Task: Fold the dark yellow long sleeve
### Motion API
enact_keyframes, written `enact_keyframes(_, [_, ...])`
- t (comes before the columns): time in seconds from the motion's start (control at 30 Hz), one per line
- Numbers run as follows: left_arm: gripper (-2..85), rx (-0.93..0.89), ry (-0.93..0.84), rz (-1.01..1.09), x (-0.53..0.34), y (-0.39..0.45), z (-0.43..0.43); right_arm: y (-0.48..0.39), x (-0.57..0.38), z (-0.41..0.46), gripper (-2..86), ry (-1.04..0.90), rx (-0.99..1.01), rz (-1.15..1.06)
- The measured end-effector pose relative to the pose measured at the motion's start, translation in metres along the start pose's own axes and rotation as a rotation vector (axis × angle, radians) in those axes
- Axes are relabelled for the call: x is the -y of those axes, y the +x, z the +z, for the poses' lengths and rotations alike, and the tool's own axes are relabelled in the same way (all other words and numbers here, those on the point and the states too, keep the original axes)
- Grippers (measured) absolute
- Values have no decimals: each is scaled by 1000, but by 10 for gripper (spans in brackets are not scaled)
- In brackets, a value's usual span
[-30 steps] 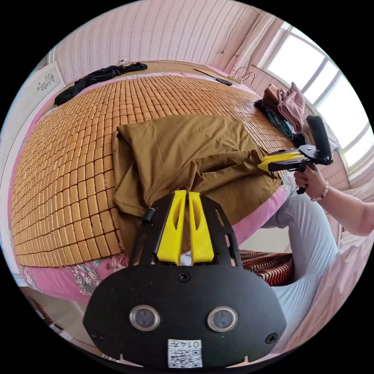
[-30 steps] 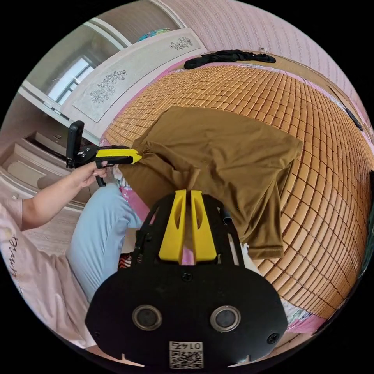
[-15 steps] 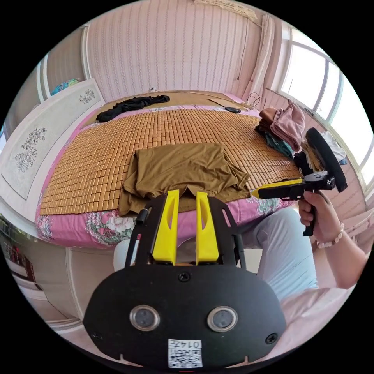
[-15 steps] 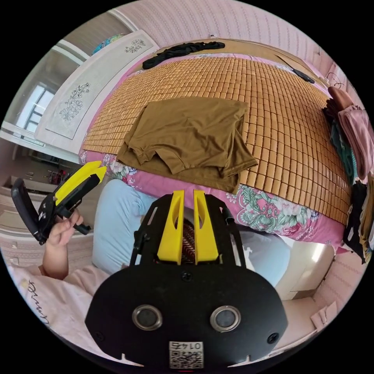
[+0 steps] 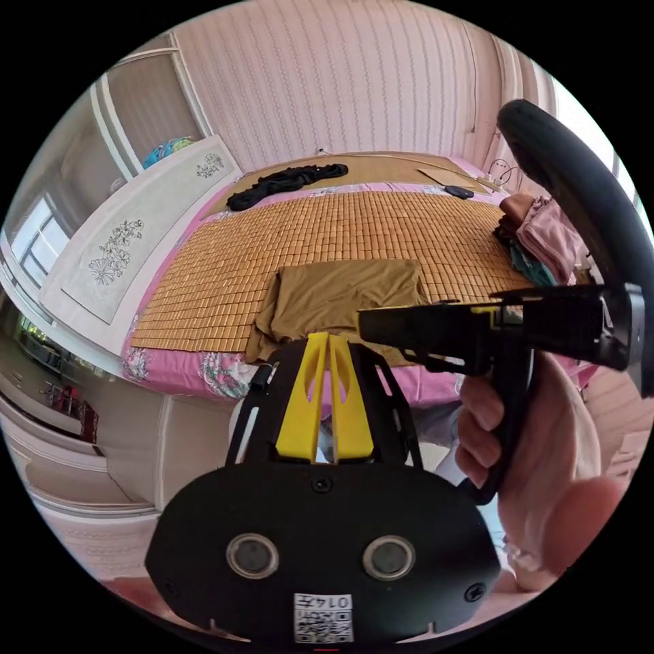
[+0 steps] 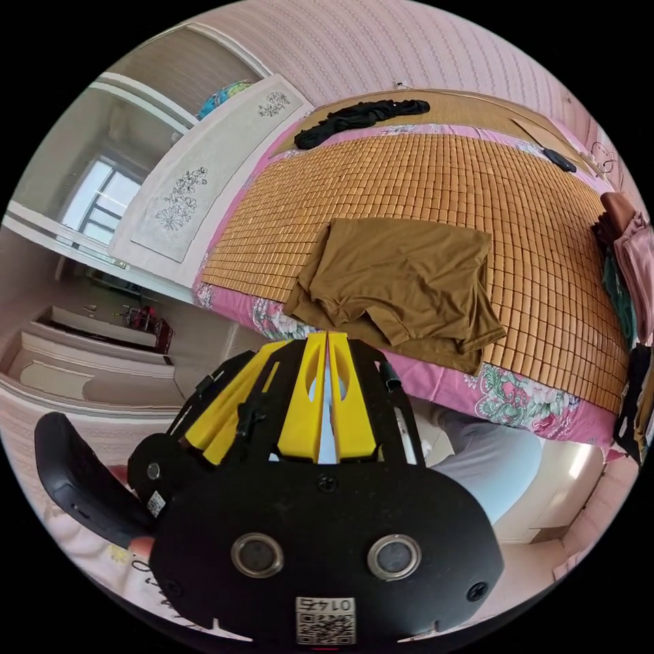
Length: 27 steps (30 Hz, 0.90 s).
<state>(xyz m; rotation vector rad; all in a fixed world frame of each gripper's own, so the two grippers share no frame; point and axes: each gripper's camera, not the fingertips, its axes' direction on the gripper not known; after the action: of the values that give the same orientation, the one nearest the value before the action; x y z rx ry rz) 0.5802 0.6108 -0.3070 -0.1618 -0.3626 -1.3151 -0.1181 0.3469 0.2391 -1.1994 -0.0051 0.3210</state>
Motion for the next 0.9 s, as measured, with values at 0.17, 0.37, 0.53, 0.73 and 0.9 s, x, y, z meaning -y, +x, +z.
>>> enact_keyframes(0.17, [-8,-274,-63,-6,15,7,31,-4,23,19,-9,20,-113,-24])
enact_keyframes(0.37, [-9,-241,-109,29,27,13,70,20,55,68,-9,-89,-137,20])
enact_keyframes(0.53, [-8,-151,-100,95,35,20,95,31,79,108,-9,-185,-180,-15])
enact_keyframes(0.73, [-8,-79,-138,180,50,30,139,58,106,168,-10,-325,-134,-23])
enact_keyframes(0.9, [-8,6,-216,231,65,27,184,78,127,221,-10,-429,-213,7])
